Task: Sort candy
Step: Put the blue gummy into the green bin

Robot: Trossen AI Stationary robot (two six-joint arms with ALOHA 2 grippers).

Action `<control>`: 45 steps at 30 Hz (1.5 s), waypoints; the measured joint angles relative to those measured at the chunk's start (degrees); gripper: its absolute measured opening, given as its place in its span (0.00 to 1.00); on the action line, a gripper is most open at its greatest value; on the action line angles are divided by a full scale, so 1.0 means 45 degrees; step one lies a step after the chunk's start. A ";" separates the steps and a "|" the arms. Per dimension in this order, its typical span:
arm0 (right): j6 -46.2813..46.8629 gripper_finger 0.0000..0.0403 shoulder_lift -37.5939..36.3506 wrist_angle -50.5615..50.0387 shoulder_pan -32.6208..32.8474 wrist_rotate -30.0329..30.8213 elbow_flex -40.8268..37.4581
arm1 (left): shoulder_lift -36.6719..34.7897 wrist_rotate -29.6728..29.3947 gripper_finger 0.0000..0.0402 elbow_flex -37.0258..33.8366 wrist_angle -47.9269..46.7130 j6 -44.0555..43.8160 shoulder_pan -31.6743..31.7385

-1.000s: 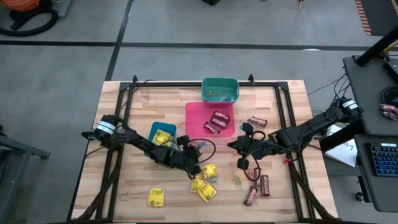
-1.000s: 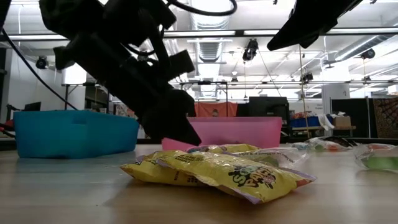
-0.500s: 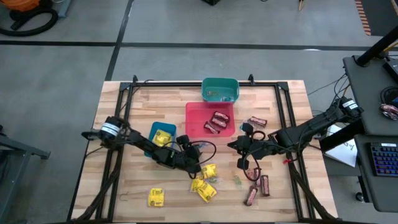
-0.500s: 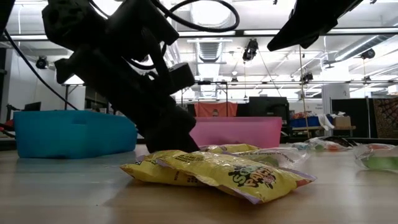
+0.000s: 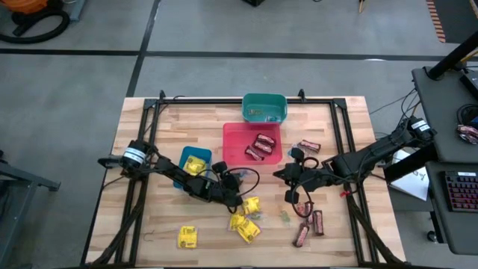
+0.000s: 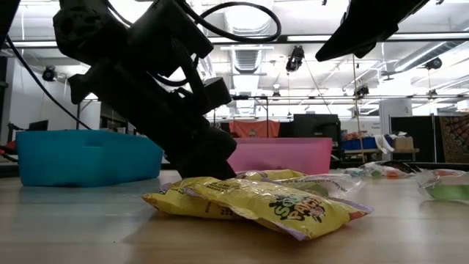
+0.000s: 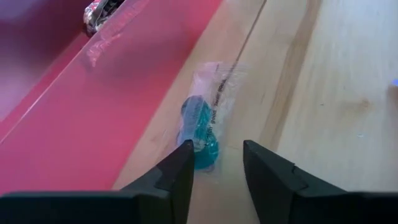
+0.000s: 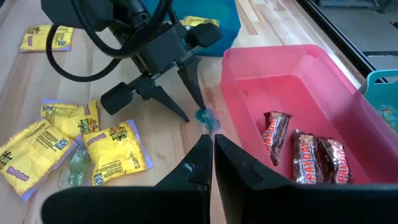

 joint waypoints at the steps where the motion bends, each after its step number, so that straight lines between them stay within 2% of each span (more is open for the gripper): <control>1: 0.0000 0.03 0.0000 -0.0001 0.0000 0.0000 0.0000 | 0.0000 0.0000 0.27 -0.0014 0.0000 -0.0102 0.0038; 12: 0.0000 0.03 0.0000 0.0001 0.0000 -0.0005 0.0000 | 0.0000 -0.0097 0.01 -0.0184 -0.0111 -0.0383 0.0088; 22: -0.0311 0.03 0.0000 0.0235 0.0000 -0.0019 -0.0323 | -0.0755 0.0219 0.00 -0.0238 0.0062 0.0180 -0.0534; 28: -0.2505 0.03 0.0497 0.3078 0.0000 -0.0061 -0.0880 | -0.1922 0.0210 0.00 -0.0228 0.0113 0.0621 -0.0553; 32: -0.3965 0.04 0.1095 0.4817 0.0000 -0.0132 -0.1073 | -0.2846 0.0792 0.00 -0.0219 0.0136 0.1104 -0.0560; 36: -0.4327 0.11 0.1682 0.5537 -0.0029 -0.0143 -0.1037 | -0.3608 0.1126 0.00 -0.0214 0.0114 0.1476 -0.0569; 45: -0.4512 0.39 0.2614 0.6069 -0.0389 -0.0128 -0.0438 | -0.3939 0.1146 0.00 -0.0214 0.0245 0.2152 -0.0568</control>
